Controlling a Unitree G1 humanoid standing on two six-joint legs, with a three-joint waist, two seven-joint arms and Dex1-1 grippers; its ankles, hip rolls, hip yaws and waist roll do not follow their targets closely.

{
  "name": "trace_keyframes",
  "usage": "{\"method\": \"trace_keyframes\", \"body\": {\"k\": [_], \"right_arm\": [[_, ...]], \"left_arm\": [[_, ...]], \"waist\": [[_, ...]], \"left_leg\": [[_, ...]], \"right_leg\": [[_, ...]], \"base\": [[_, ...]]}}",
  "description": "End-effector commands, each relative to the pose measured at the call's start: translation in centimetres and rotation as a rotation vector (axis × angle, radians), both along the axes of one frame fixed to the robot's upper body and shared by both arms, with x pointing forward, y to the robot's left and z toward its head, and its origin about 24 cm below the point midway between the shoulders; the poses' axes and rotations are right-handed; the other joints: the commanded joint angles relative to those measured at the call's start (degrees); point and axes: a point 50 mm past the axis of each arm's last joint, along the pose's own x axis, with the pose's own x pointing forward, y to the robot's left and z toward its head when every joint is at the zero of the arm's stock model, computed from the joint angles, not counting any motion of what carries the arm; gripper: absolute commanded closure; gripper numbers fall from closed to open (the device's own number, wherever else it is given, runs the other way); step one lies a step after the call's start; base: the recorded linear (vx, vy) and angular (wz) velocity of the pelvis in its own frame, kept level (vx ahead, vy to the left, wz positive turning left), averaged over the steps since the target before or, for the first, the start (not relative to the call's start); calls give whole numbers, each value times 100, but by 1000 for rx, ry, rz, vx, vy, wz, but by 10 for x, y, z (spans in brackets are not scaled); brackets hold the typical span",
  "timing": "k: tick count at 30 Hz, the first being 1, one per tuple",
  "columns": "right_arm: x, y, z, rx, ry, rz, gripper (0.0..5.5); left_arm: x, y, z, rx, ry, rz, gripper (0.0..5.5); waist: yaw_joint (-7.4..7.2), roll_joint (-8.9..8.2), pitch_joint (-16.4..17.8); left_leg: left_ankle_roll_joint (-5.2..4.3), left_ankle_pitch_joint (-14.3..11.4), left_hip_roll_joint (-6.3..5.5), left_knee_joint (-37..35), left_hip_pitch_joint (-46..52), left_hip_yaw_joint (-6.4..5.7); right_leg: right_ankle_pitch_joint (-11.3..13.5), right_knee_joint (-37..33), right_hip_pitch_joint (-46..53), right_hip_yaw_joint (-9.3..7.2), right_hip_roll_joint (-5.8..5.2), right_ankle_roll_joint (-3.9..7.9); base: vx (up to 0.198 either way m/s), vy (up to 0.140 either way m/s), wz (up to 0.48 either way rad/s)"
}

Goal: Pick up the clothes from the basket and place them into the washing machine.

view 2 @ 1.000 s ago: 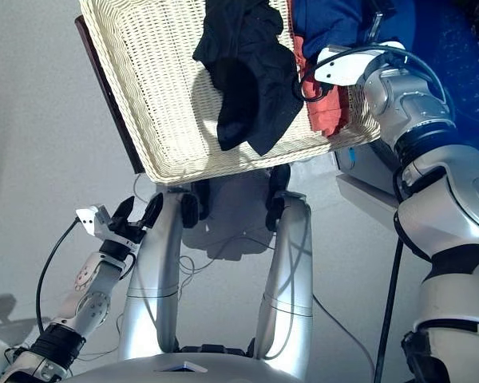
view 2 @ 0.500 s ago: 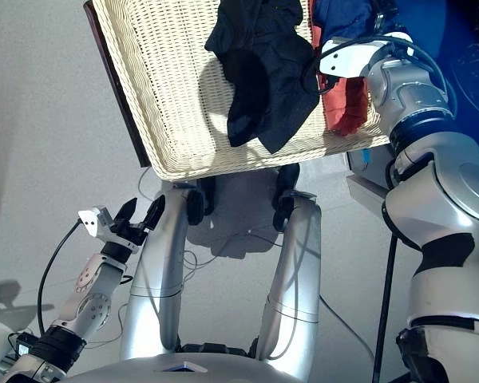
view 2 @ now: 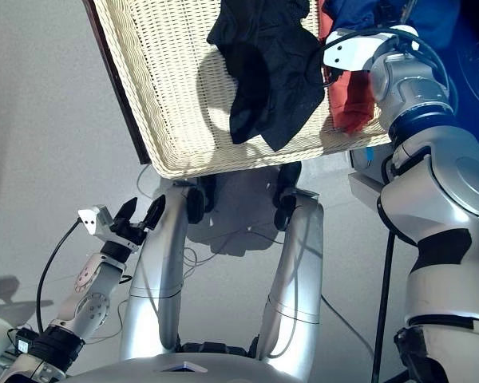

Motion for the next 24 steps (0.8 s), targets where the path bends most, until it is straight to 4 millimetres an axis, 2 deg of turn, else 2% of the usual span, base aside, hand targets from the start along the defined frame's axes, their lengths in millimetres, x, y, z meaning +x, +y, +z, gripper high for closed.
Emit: {"method": "trace_keyframes", "body": {"k": [1,6,8,12,15,18,24], "right_arm": [[-19,-44,16,89,-130,-139,550],[-22,-33,18,263,-305,22,550],[-29,-29,23,361,-413,117,550],[-50,-28,16,519,-583,263,550],[-57,-26,-9,689,-622,329,550],[-60,-20,-30,1006,-672,431,550],[-62,-8,-57,1436,-745,567,550]], "left_arm": [[-16,-11,1,-19,-17,-39,0],[-12,-4,-9,21,17,13,0],[-11,-2,-12,26,27,33,0],[-13,2,-21,35,61,55,0],[-15,5,-31,51,99,57,0],[-17,10,-40,67,139,70,0],[-19,18,-56,85,205,99,0]], "waist": [[-83,280,-163],[-220,221,-237],[-311,208,-263],[-441,159,-340],[-485,151,-438],[-524,109,-526],[-583,62,-673]], "left_leg": [[-107,816,35,-712,-146,-131],[-99,773,35,-797,15,-107],[-97,741,55,-828,89,-94],[-91,681,67,-870,257,-135],[-90,664,72,-908,370,-149],[-92,660,81,-987,515,-144],[-105,640,119,-1165,857,-97]], "right_leg": [[215,-218,215,-198,135,-228],[179,-295,376,-226,193,-232],[148,-349,461,-251,208,-226],[60,-421,649,-277,242,-226],[7,-460,770,-307,235,-228],[-3,-570,919,-328,232,-232],[-47,-751,1221,-326,230,-218]], "base": [[0,0,0],[0,0,0],[0,0,0],[0,0,0],[0,0,0],[0,0,0],[8,1,-2]]}}
